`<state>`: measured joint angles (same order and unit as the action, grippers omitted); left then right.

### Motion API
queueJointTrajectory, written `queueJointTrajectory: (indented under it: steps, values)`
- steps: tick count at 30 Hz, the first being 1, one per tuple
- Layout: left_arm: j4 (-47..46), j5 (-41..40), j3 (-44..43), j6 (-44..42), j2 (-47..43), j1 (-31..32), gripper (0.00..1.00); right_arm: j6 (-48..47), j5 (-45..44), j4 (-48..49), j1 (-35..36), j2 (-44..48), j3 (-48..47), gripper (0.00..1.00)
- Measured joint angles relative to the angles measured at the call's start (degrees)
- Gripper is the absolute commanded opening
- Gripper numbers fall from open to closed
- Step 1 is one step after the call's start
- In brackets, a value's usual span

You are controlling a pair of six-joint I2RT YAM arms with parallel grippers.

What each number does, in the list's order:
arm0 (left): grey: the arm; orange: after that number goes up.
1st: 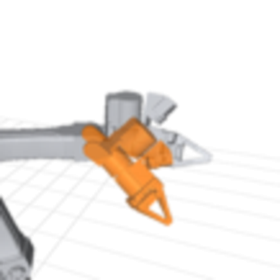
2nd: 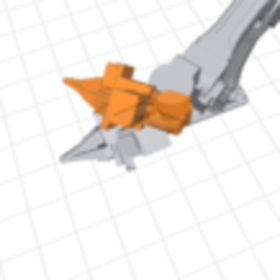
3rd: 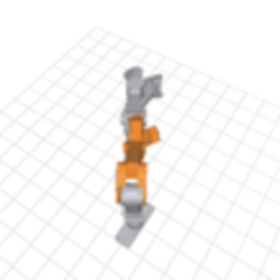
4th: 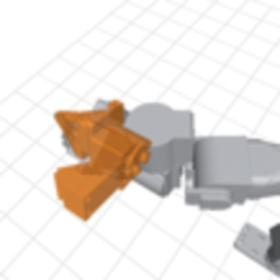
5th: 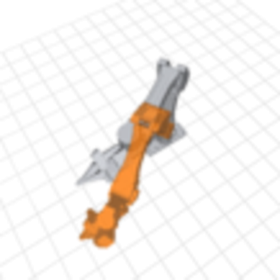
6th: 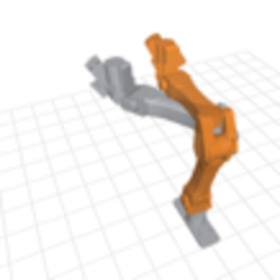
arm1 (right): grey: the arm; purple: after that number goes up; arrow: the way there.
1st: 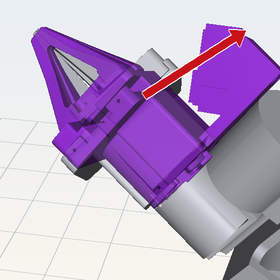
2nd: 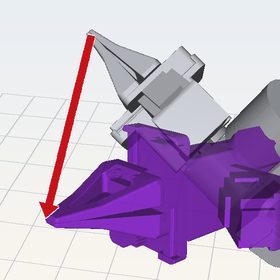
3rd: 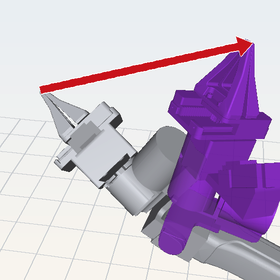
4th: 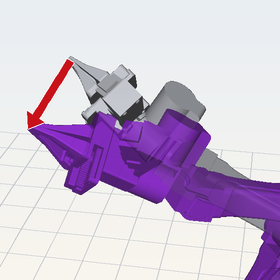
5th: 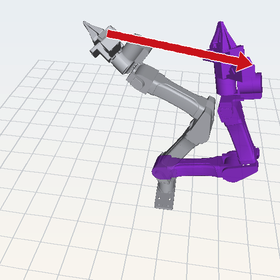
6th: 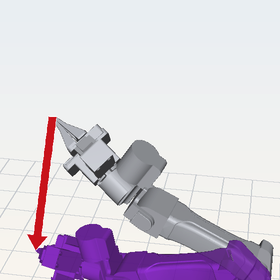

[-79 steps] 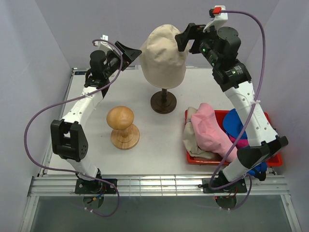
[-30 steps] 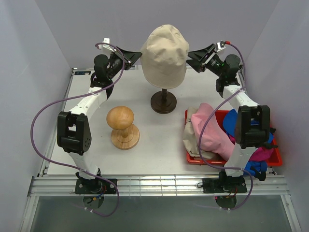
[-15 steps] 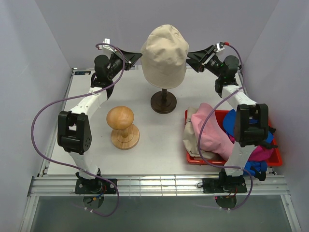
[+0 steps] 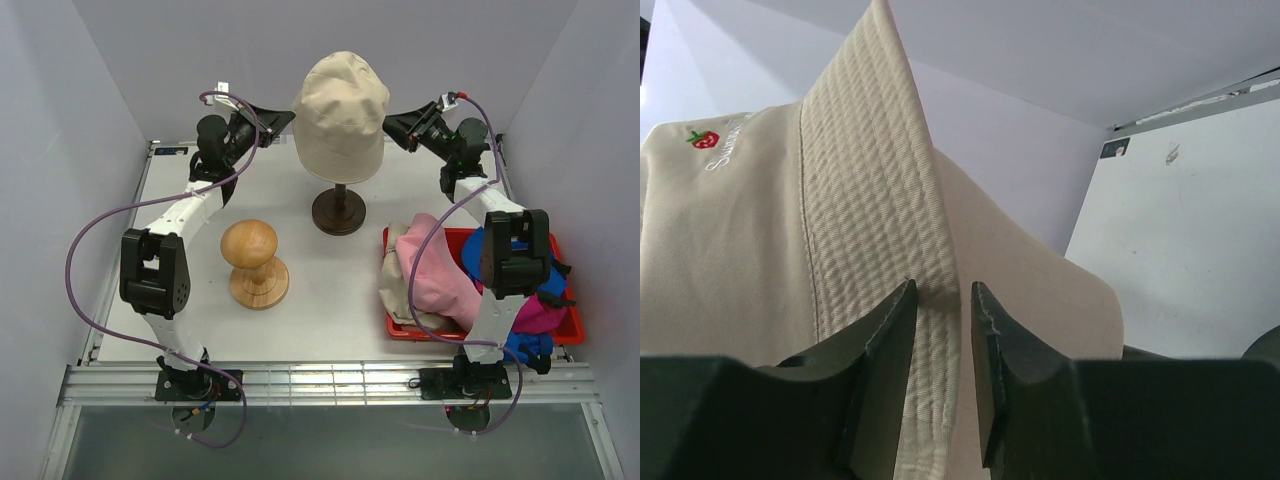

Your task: Stack the hats

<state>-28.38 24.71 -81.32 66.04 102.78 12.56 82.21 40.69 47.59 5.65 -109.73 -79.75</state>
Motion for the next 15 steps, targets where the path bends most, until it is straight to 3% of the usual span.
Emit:
queueJointTrajectory:
  steps: [5,8,12,15]
  values:
    - [0.81,-0.37,0.09,-0.02,0.00,0.00,0.00,1.68,-0.13,2.43,0.00,-0.09,0.00,0.34]
    - [1.84,-0.66,0.28,-0.02,0.00,0.00,0.00,2.91,-0.24,3.96,0.00,-0.15,0.04,0.43]
    - [2.69,-0.92,0.31,-0.07,0.00,0.07,0.00,3.82,-0.55,6.29,0.00,-0.13,0.59,0.63]
    - [3.19,-1.18,0.31,-0.24,0.00,0.15,0.00,4.48,-0.85,7.87,0.00,-0.13,1.99,0.66]
